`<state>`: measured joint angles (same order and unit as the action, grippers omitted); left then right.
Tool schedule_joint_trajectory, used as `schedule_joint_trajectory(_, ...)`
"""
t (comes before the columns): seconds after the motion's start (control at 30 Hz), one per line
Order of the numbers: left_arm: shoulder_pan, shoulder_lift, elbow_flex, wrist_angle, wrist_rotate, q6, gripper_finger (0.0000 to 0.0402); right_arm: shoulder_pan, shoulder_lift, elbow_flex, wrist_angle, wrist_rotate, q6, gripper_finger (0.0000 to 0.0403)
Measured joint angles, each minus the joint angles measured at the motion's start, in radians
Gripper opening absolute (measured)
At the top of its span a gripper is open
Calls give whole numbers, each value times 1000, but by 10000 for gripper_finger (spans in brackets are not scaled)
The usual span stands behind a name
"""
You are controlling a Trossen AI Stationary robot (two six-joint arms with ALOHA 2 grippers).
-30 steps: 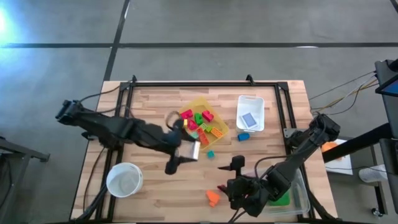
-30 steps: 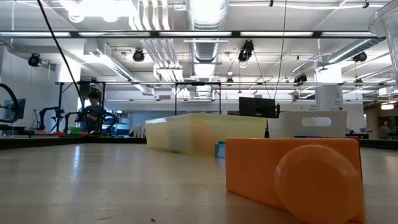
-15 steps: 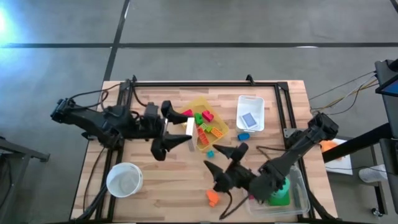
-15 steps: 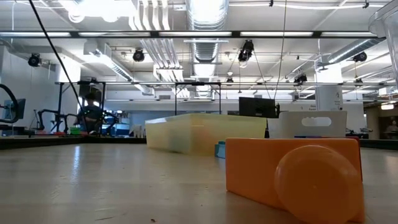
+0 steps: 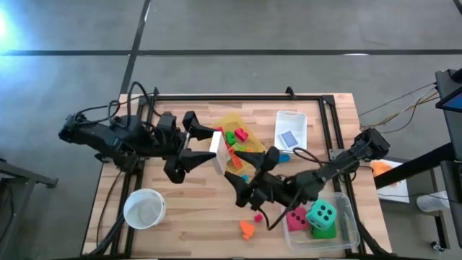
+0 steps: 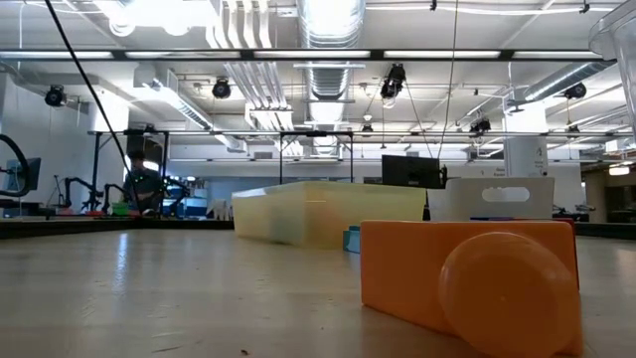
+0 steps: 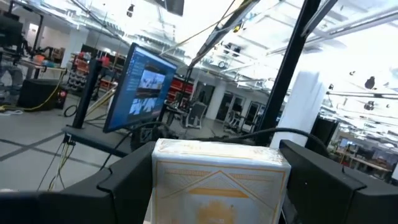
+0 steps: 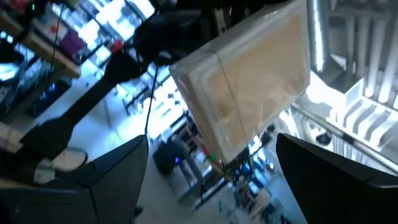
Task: Pick & Place Toys
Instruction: Put the yellow deck of cards into the white bin
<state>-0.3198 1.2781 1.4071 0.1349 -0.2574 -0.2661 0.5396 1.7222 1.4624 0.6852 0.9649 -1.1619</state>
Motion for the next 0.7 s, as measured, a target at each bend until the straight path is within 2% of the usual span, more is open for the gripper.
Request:
schedule_joint_trajectory(0.2, 10, 0, 32, 7, 2, 5, 303, -30, 0, 0, 123, -80, -112, 347)
schedule_joint_trajectory(0.4, 47, 0, 36, 56, 3, 7, 303, -49, -1, 2, 138, -210, -165, 347)
schedule_joint_trajectory(0.7, 80, 6, 35, 81, 36, 3, 303, -104, 2, 14, 189, -273, -184, 346)
